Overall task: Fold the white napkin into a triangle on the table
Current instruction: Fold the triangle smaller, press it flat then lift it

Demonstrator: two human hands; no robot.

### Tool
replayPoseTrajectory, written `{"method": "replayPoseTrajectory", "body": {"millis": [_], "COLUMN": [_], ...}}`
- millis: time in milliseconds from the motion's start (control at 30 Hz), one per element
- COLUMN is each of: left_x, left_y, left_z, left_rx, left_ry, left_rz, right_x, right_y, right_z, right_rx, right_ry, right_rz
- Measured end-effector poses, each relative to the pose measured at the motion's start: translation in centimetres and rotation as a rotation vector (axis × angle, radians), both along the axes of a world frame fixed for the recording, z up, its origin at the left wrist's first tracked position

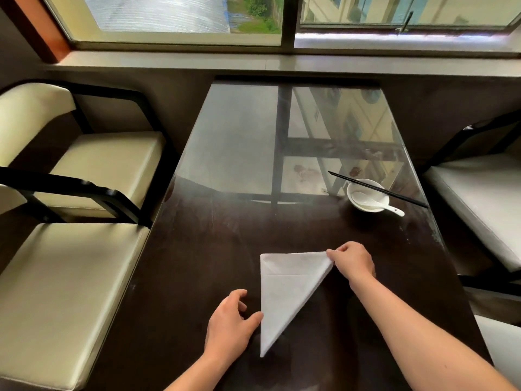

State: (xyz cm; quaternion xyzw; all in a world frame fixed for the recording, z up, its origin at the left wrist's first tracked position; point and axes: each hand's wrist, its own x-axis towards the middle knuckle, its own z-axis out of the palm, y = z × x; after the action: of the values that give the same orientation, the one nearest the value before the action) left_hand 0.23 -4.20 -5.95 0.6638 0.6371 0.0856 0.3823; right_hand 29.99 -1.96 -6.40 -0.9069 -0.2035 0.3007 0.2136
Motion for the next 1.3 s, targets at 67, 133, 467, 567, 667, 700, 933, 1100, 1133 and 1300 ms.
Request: {"method": "replayPoseTrajectory", "body": {"millis": [67, 133, 467, 567, 667, 700, 933, 1100, 1133, 1300], "left_x": [-0.2, -0.2, -1.3, -2.1, -2.7, -2.8, -4.0, -4.7, -4.4, -2.5], "left_y": [-1.1, -2.1, -2.9, -1.8, -0.1, 0.7, 3.3, 0.6, 0.3, -1.3], "left_z": [0.2, 0.4, -0.5, -0.1, 0.2, 0.4, -0.7, -2.0, -2.0, -2.0], "left_rx": [-0.006, 0.010, 0.253, 0.323, 0.444, 0.503, 0.857, 0.711, 0.685, 0.546], "left_ry": [0.044, 0.087, 0.299, 0.277, 0.296, 0.307, 0.482, 0.440, 0.424, 0.433], "left_rz": [-0.094, -0.190, -0.397, -0.410, -0.476, -0.509, -0.824, -0.759, -0.726, -0.748], "right_x": [-0.2, -0.5, -0.6, -0.7, -0.8, -0.9, -2.1, -2.7, -2.8, -3.5], "right_y": [-1.6, -2.8, -6.7, -7.5, -8.2, -8.4, -11.0, -12.4, -12.6, -13.1], "right_z": [-0.2, -0.3, 0.6, 0.8, 0.9, 1.0, 0.3, -0.7, -0.8, -1.0], "right_rx": [0.021, 0.050, 0.076, 0.114, 0.160, 0.179, 0.221, 0.188, 0.186, 0.153], "right_ry": [0.025, 0.068, 0.125, 0.119, 0.186, 0.209, 0.188, 0.166, 0.153, -0.082], "right_rz": [-0.055, -0.097, 0.036, 0.127, 0.165, 0.171, 0.158, 0.119, 0.109, 0.242]}}
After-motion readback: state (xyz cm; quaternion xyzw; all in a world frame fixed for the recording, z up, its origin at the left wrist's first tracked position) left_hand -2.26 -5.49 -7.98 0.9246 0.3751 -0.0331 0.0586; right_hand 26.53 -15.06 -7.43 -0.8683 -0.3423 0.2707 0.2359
